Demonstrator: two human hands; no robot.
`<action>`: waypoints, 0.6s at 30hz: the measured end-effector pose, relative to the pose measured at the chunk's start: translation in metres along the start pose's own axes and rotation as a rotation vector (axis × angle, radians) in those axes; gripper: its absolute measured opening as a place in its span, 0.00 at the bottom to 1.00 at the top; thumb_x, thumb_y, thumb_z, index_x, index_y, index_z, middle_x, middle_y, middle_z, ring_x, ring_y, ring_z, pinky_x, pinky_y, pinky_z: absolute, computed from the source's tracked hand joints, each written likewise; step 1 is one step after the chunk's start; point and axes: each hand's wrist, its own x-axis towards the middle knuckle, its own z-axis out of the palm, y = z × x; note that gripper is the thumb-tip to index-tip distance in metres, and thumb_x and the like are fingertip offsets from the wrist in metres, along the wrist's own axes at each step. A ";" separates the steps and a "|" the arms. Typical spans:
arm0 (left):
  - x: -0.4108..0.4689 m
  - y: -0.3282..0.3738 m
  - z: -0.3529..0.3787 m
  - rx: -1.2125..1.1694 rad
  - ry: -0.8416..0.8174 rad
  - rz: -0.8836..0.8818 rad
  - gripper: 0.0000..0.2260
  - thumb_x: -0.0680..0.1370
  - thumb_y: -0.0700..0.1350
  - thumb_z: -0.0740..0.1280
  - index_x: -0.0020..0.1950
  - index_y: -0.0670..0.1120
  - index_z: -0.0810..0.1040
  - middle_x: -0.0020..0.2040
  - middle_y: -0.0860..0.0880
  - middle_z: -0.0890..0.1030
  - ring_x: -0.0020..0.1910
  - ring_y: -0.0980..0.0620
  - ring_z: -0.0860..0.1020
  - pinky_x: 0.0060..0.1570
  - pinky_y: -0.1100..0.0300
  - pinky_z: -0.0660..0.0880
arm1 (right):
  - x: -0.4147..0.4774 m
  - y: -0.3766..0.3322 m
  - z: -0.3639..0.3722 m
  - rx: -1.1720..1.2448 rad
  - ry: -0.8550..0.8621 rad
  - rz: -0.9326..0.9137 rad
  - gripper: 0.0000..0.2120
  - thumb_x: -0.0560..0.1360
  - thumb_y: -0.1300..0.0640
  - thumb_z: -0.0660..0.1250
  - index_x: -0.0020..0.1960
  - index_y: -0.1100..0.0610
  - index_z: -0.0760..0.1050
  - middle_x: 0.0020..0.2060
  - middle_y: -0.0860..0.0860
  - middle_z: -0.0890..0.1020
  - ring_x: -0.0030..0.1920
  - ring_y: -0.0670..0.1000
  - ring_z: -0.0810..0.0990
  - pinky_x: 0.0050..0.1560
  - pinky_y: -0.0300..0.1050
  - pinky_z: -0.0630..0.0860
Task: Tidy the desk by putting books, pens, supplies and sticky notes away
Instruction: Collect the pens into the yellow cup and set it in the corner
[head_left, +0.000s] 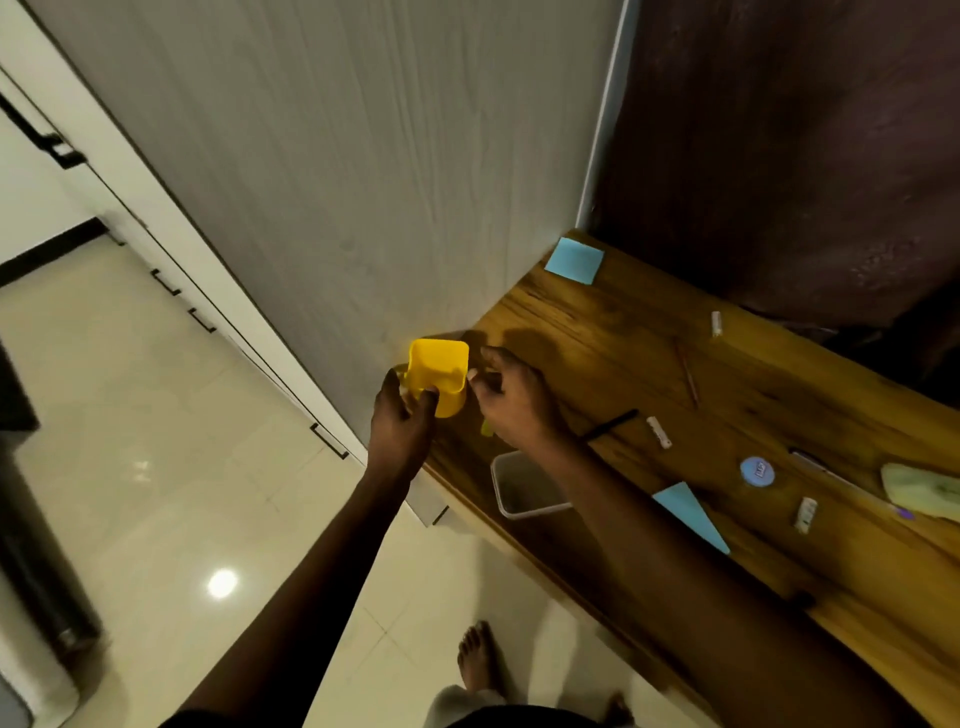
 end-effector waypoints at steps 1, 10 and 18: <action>0.006 -0.003 0.000 -0.002 -0.023 0.018 0.30 0.76 0.66 0.63 0.75 0.55 0.67 0.70 0.48 0.76 0.67 0.45 0.76 0.66 0.40 0.75 | 0.005 -0.002 0.007 -0.012 -0.018 0.018 0.18 0.83 0.54 0.65 0.71 0.59 0.74 0.59 0.56 0.82 0.59 0.55 0.81 0.53 0.40 0.71; 0.002 0.014 0.010 -0.065 -0.060 0.166 0.15 0.85 0.49 0.58 0.70 0.50 0.76 0.60 0.53 0.82 0.55 0.58 0.80 0.56 0.57 0.78 | 0.010 -0.001 0.000 -0.013 0.047 0.034 0.13 0.83 0.55 0.63 0.61 0.62 0.78 0.55 0.60 0.83 0.56 0.60 0.81 0.55 0.47 0.75; -0.045 0.073 0.067 -0.057 -0.211 0.368 0.12 0.85 0.46 0.61 0.66 0.47 0.79 0.50 0.57 0.84 0.46 0.61 0.81 0.46 0.60 0.77 | -0.051 0.039 -0.100 0.041 0.247 0.026 0.17 0.82 0.48 0.62 0.67 0.52 0.77 0.62 0.50 0.83 0.62 0.53 0.81 0.60 0.51 0.79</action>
